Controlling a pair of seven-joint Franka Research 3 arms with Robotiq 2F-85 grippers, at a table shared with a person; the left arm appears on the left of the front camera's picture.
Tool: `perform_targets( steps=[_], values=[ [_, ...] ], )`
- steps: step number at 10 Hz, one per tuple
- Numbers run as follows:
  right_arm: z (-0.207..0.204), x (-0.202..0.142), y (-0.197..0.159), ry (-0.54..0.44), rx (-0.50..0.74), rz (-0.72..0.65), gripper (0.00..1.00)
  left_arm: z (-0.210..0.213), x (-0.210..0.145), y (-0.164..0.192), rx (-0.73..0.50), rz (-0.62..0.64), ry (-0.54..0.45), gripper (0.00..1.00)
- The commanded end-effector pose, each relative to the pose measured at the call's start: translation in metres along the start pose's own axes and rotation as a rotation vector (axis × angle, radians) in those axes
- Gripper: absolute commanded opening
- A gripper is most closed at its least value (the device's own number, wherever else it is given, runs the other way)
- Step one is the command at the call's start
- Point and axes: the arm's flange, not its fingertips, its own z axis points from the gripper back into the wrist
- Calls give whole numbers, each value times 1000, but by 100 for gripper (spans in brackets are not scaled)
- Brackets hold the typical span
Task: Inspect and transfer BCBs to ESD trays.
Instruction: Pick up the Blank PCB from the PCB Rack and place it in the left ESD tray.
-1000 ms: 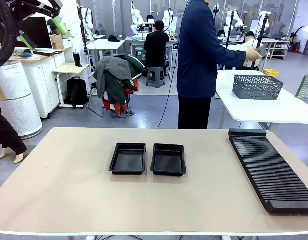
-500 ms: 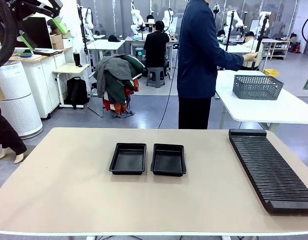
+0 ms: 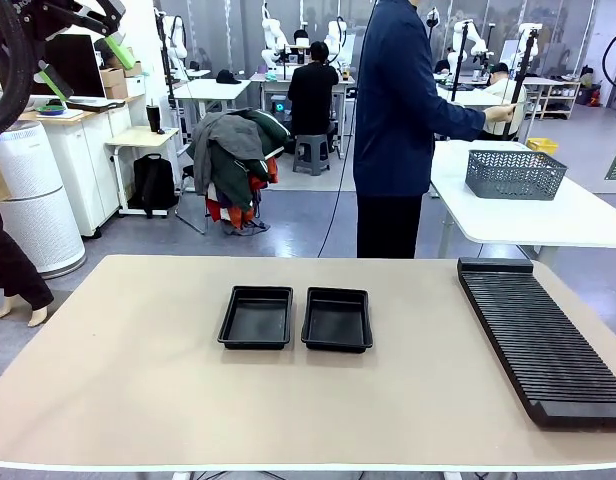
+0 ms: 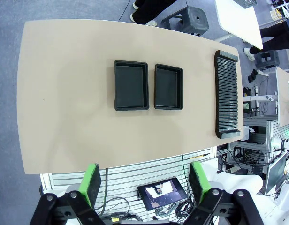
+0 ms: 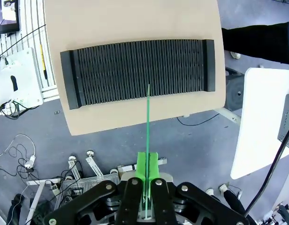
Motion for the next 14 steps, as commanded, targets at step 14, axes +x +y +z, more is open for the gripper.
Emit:
perform_targets(
  steps=[14],
  values=[
    [-129, 175, 13, -396, 491, -723, 3, -1, -1, 1, 1, -9, 2, 100]
  ],
)
